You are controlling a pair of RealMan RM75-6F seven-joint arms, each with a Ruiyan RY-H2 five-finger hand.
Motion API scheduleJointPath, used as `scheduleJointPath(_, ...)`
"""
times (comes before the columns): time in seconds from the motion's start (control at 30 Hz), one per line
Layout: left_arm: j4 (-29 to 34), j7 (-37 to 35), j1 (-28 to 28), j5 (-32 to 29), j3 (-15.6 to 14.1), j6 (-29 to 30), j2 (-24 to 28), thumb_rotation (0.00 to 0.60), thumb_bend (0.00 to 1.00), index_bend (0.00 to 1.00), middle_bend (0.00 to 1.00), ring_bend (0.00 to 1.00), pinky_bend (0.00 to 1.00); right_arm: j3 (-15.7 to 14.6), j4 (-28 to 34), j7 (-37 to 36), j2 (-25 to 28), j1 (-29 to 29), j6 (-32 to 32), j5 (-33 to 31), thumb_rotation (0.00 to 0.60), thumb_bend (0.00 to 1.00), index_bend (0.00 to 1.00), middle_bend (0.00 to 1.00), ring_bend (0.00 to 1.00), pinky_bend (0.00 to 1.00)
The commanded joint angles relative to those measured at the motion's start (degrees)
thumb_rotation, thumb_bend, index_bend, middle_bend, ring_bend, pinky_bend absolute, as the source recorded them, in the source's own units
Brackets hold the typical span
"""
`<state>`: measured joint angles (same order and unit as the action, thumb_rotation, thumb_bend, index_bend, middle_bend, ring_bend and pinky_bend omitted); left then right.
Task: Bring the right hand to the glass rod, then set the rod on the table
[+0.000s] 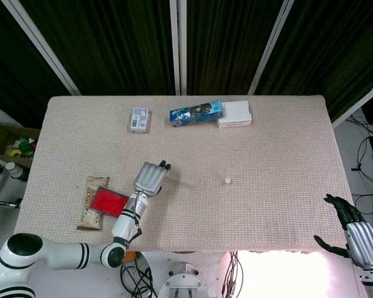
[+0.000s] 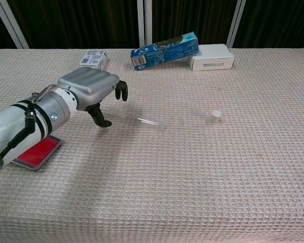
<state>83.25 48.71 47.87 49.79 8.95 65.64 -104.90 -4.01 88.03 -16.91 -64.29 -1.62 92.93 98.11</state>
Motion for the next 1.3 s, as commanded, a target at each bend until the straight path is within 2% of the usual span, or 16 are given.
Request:
scheduleJointPath(0.03, -0.4, 0.3, 0.3, -0.3, 0.1, -0.5, -0.4, 0.600, 0.27, 0.34, 0.31, 0.76, 1.00, -0.1, -0.1, -0.3, 0.1, -0.4, 0.6, 0.1, 0.600, 0.12, 0.08, 0.21, 0.09, 0.22)
scheduleJointPath(0.2, -1.6, 3.3, 1.2, -1.2, -0.3, -1.0, -1.9, 0.600, 0.33, 0.37, 0.33, 0.77, 1.00, -0.4, -1.0, -0.9, -0.1, -1.0, 1.2, -0.1, 0.600, 0.11, 0.08, 0.21, 0.09, 0.22)
scheduleJointPath(0.43, -4.6, 7.8, 2.3, -1.6, -0.4, 0.6, -4.9, 0.600, 0.33, 0.38, 0.33, 0.77, 1.00, -0.3, -2.0, -2.0, -0.5, -1.3, 1.3, -0.4, 0.600, 0.10, 0.08, 0.21, 0.09, 0.22)
scheduleJointPath(0.73, -6.9, 9.8, 2.5, -1.5, -0.3, 0.9, -6.6, 0.600, 0.33, 0.43, 0.38, 0.78, 1.00, -0.1, -2.0, -2.1, -0.4, -0.7, 0.2, -0.8, 0.600, 0.10, 0.08, 0.21, 0.09, 0.22)
scheduleJointPath(0.93, -8.4, 9.1, 2.5, -0.5, 0.1, 0.8, -7.4, 0.600, 0.41, 0.49, 0.41, 0.80, 1.00, -0.1, -1.4, -1.6, -0.1, -0.5, -0.5, -1.2, 0.600, 0.09, 0.08, 0.21, 0.09, 0.22)
scheduleJointPath(1.3, -10.7, 4.3, 1.4, 2.2, 1.0, 0.1, -7.4, 0.600, 0.52, 0.63, 0.55, 0.82, 1.00, 0.0, -0.3, -0.7, 0.3, -0.1, -1.4, -1.4, 0.600, 0.09, 0.08, 0.21, 0.09, 0.22)
